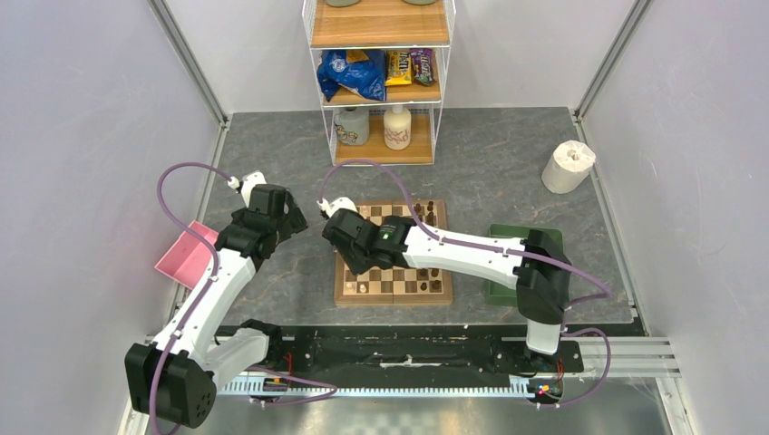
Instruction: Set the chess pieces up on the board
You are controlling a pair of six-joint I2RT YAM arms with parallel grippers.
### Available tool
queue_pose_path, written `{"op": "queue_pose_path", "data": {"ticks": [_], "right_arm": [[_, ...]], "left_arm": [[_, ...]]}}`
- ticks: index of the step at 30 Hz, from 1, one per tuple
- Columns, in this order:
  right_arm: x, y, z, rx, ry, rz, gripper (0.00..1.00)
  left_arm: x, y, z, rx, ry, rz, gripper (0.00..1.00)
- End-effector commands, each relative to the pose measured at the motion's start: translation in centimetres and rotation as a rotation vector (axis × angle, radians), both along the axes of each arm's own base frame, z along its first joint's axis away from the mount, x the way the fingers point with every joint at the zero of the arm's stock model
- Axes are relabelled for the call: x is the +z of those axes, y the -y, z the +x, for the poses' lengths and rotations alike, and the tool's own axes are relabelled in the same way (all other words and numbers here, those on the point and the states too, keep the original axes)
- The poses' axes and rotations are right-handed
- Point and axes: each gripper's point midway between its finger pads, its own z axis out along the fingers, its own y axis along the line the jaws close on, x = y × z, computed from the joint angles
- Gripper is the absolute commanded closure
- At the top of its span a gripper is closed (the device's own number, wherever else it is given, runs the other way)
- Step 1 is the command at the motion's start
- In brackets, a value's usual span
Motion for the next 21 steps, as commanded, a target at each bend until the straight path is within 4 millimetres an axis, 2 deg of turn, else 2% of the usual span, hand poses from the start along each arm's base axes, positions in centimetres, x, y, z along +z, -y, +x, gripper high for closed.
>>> {"op": "queue_pose_path", "data": {"ticks": [1,6,16,21], "right_arm": [[0.9,-1.8,-0.3,0.046,0.017,0.023,0.89],[-0.3,-2.7,-1.0,0.086,0.006,0.001,0.89],[-2.6,-3.2,-0.1,0.096,0.028,-0.058,0.88],[-3.1,-3.6,0.1,0.097,0.034,-0.060,0.88]], "left_arm": [[0.7,0.0,0.5,0.029,0.045,-0.026,0.05],[0.8,-0.1,0.4,0.031,0.047,-0.027,0.05],[0.8,-0.1,0.4,0.032,0.045,-0.024,0.05],[0.8,-0.1,0.4,0.031,0.045,-0.024,0.05]]}}
